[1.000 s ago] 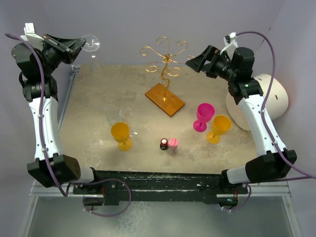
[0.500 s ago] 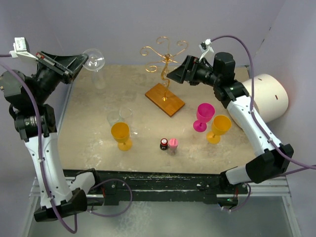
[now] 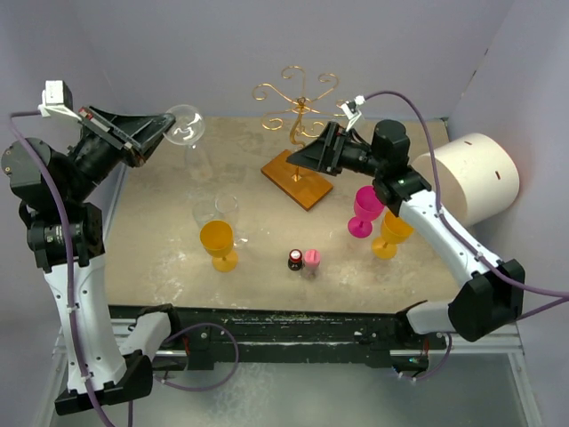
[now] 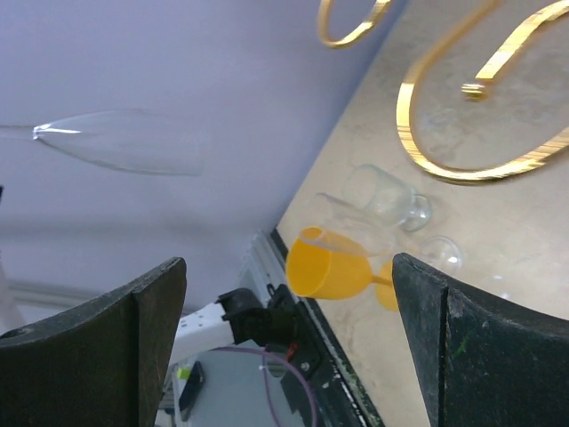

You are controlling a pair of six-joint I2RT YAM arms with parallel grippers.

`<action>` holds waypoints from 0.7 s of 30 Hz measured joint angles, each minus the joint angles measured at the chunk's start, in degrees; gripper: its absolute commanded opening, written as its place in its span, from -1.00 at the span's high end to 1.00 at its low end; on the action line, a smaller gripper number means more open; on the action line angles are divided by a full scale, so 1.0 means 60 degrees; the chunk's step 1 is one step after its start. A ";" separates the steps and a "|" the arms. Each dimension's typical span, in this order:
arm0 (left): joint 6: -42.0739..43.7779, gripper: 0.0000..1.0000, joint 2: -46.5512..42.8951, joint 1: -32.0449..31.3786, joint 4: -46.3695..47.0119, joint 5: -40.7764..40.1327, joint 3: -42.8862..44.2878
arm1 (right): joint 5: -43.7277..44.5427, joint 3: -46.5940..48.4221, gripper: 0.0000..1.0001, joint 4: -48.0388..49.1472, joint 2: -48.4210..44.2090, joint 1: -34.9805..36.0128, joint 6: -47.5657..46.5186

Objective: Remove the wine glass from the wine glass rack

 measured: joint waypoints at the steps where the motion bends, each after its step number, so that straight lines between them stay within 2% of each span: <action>1: -0.0109 1.00 0.0018 -0.0066 0.0080 0.0058 0.0000 | -0.0018 -0.0025 -0.98 0.0266 -0.0007 0.0142 0.0178; 6: -0.1129 1.00 0.0120 -0.0619 0.1239 0.0426 -0.0310 | -0.0168 -0.0317 -0.97 0.2011 -0.0036 0.0714 0.1184; 10: -0.2127 1.00 0.0200 -0.1100 0.2535 0.0699 -0.0958 | 0.0109 -0.0812 -0.91 0.4011 0.0106 0.1355 0.2583; 11: -0.2375 1.00 0.0270 -0.1253 0.2885 0.0750 -0.1093 | 0.0109 -0.0812 -0.88 0.4011 0.0106 0.1355 0.2583; 16: -0.3257 1.00 0.0550 -0.1785 0.4065 0.0856 -0.1435 | 0.0900 -0.1494 -0.64 0.6120 0.0594 0.2401 0.3883; 21: -0.3745 1.00 0.0725 -0.2237 0.4849 0.0892 -0.1475 | 0.1592 -0.2419 -0.49 0.7624 0.0678 0.2568 0.4699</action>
